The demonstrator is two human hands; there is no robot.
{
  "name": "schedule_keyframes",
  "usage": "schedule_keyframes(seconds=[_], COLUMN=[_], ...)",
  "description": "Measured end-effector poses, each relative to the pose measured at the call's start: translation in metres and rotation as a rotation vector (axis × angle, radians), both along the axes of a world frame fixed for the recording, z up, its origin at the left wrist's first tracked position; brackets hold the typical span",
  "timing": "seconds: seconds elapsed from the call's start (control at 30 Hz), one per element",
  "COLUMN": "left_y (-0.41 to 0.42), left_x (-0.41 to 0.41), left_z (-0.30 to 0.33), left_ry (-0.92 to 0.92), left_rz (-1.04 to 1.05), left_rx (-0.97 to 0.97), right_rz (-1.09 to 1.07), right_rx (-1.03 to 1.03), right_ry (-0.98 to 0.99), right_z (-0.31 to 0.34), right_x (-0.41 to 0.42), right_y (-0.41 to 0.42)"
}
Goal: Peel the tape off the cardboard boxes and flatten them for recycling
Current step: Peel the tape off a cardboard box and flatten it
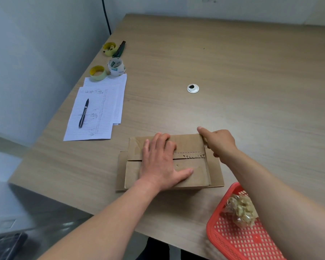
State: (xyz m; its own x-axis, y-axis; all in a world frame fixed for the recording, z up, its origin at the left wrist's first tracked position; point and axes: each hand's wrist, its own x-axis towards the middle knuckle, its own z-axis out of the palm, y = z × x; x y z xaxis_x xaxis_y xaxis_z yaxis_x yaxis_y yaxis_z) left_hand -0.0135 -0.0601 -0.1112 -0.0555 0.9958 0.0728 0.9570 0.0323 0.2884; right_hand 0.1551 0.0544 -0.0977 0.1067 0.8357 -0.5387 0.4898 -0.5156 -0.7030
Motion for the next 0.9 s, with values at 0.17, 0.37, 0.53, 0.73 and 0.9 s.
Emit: schedule_keyframes(seconds=[0.17,0.37,0.53,0.73,0.9], left_y=[0.0,0.0,0.001,0.001,0.002], left_x=[0.0,0.0,0.0,0.001,0.001], left_z=[-0.001,0.0,0.0,0.001,0.003], left_ry=[0.004,0.005,0.003,0.018,0.043], left_rz=[-0.001,0.001,0.003,-0.001,-0.021], left_rx=[0.002,0.001,0.018,-0.004,-0.004], right_rz=[-0.125,-0.191,-0.247,-0.288,-0.483], right_rx=[-0.124,-0.085,0.021,0.015,0.004], right_ry=[0.166,0.137,0.204,0.331,0.475], right_z=[-0.004,-0.01,-0.025,-0.021,-0.016], right_x=[-0.002,-0.004,-0.005,0.0,-0.002], right_y=[0.005,-0.002,-0.018,-0.03,-0.038])
